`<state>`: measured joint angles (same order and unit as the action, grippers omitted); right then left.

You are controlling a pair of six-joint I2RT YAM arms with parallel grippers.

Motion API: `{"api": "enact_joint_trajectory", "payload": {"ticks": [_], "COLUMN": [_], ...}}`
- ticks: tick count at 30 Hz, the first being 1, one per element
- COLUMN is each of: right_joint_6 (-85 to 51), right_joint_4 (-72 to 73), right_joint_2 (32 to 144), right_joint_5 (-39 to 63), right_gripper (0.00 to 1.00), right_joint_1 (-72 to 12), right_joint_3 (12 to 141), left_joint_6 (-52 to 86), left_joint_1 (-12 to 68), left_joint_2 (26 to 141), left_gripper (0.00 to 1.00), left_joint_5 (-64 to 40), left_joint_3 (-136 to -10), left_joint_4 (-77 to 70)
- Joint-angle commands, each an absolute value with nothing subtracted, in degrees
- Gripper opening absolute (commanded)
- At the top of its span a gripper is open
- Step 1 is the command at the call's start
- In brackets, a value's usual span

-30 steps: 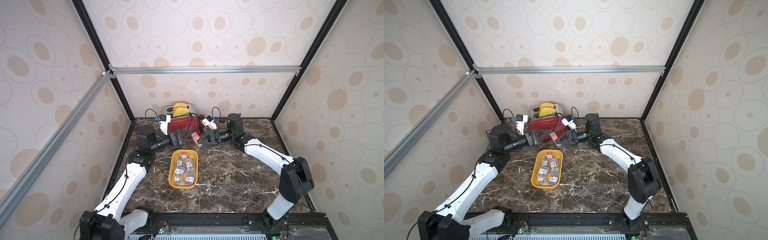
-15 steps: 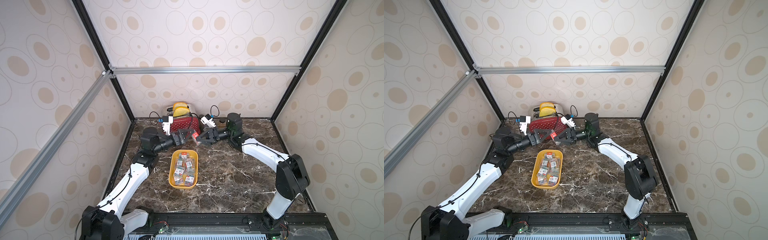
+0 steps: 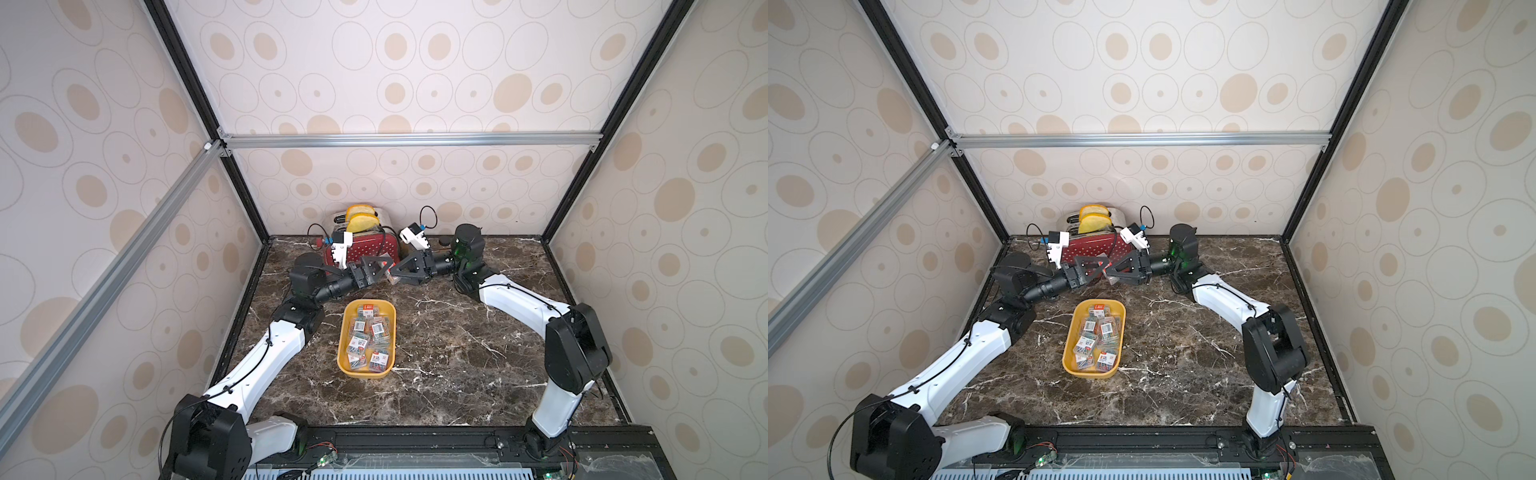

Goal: Take the paper clips out of the storage box
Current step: Pick up the boxed paper clips from the storage box.

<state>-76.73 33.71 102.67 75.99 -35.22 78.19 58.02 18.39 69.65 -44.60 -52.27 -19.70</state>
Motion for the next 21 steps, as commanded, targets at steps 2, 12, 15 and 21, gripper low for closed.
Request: {"api": "enact_joint_trajectory", "payload": {"ticks": [2, 12, 15, 21], "right_joint_6": [-78.0, -79.4, -80.1, -80.8], "right_joint_4": [37.7, 39.4, 40.1, 41.4], "right_joint_2": [103.6, 105.0, 105.5, 106.2], "right_joint_5": [76.6, 76.6, 76.8, 76.7], "right_gripper": [0.37, 0.37, 0.37, 0.37], "right_joint_1": [-35.2, -35.5, -35.7, -35.9], "right_joint_3": [80.6, 81.6, 82.1, 81.8], "left_joint_6": [59.8, 62.2, 62.3, 62.0], "left_joint_1": [18.7, 18.8, 18.8, 18.9], "left_joint_2": [69.9, 71.6, 71.8, 71.8], "left_gripper": [0.74, 0.61, 0.57, 0.43], "left_joint_5": [-44.9, -45.9, -45.8, -45.8], "left_joint_3": [-53.8, -54.1, -54.1, -54.1], "left_joint_4": [-23.3, -25.5, -26.0, -25.9]}}
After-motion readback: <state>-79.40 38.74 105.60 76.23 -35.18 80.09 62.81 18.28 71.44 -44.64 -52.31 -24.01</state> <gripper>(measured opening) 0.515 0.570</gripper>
